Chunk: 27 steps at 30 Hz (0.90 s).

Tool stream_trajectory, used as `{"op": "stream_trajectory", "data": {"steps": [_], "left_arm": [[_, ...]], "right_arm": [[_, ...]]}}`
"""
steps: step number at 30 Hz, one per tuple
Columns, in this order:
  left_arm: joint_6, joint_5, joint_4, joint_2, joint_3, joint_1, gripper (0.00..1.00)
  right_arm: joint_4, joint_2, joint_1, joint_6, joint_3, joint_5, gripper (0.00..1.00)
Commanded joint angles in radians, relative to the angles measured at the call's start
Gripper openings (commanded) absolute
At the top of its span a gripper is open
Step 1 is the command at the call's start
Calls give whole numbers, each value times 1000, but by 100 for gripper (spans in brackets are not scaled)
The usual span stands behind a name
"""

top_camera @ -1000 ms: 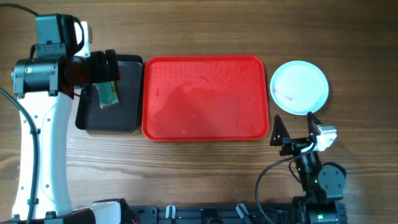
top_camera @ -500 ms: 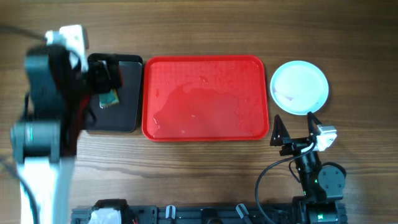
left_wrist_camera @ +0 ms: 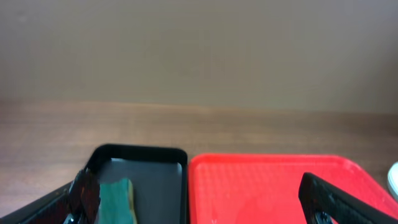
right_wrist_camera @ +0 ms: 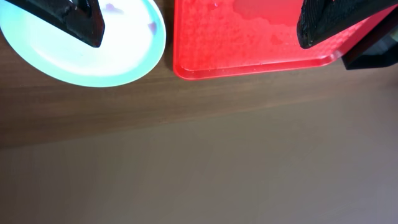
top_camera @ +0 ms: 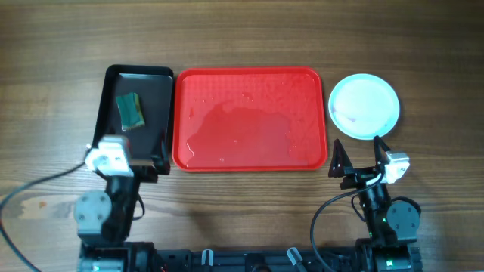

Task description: Clean dirty plates on tray and stack at the side

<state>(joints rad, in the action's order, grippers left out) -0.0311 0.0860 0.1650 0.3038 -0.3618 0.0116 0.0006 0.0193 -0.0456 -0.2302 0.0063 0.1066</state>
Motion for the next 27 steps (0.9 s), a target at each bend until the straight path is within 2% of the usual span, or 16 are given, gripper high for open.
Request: {"op": "stream_trajectory", "data": {"steps": [1,5,12,18,27], "left_arm": [[-3,45,-119,-129,172,15,100],[-3,44,-186,-221,275,35,100],[-2,44,-185,-301,354,36,100],[-3,42,-94,-301,356,36,100],[-3,44,-100,-301,356,36,100]], "right_arm": [[5,-3,-8,-9,-1,-14,100],[5,-3,-8,-9,-1,-14,99],[5,-3,-8,-9,-1,-14,99],[5,-3,-8,-9,-1,-14,100],[5,-3,-8,-9,-1,-14,99]]}}
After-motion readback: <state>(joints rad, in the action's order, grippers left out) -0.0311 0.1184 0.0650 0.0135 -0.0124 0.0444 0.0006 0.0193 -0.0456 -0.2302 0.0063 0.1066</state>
